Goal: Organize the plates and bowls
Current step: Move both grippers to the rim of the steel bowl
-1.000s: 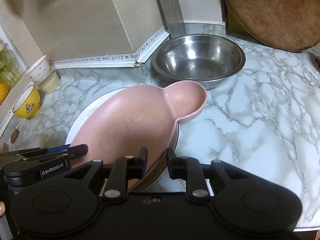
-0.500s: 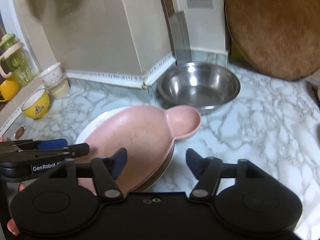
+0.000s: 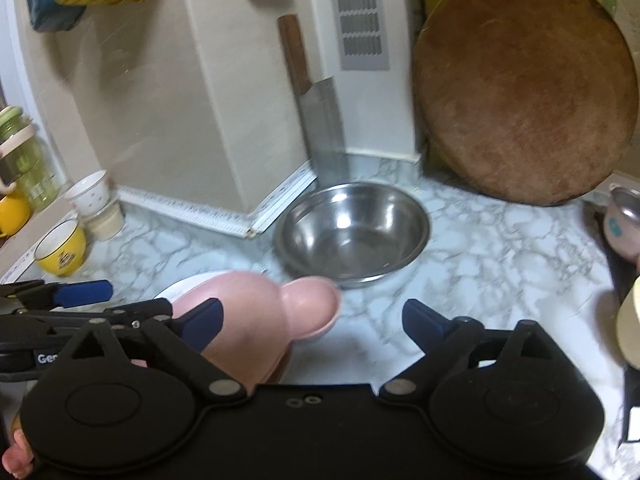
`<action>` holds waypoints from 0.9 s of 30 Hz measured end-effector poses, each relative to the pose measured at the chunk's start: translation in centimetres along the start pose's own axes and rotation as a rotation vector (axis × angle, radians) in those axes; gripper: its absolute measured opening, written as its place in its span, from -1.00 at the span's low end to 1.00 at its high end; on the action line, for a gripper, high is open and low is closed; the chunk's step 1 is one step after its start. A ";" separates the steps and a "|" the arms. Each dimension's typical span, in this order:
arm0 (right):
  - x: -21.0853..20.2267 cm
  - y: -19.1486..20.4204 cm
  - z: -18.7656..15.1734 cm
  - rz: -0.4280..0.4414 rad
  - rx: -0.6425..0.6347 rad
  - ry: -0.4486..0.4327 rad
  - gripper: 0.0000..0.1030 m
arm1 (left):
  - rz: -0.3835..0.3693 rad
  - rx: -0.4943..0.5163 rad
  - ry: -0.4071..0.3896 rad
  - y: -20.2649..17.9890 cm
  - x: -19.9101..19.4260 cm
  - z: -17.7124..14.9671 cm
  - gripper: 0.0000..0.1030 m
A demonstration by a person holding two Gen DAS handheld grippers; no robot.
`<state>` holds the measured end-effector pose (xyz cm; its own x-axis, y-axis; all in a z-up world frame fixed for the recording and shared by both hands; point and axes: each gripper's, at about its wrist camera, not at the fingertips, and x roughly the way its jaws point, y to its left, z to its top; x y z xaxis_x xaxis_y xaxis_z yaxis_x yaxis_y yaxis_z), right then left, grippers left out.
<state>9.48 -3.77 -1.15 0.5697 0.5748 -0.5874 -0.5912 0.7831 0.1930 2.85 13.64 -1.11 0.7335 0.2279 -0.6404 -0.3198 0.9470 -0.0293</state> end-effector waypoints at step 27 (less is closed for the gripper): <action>9.4 -9.8 7.4 -0.081 -0.045 0.021 0.99 | 0.090 -0.070 0.074 -4.4 13.0 7.4 0.79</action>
<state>24.84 -4.24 -2.76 0.6047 0.5046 -0.6162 -0.5690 0.8151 0.1092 18.21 14.10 -3.60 0.6546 0.2913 -0.6976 -0.4254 0.9048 -0.0214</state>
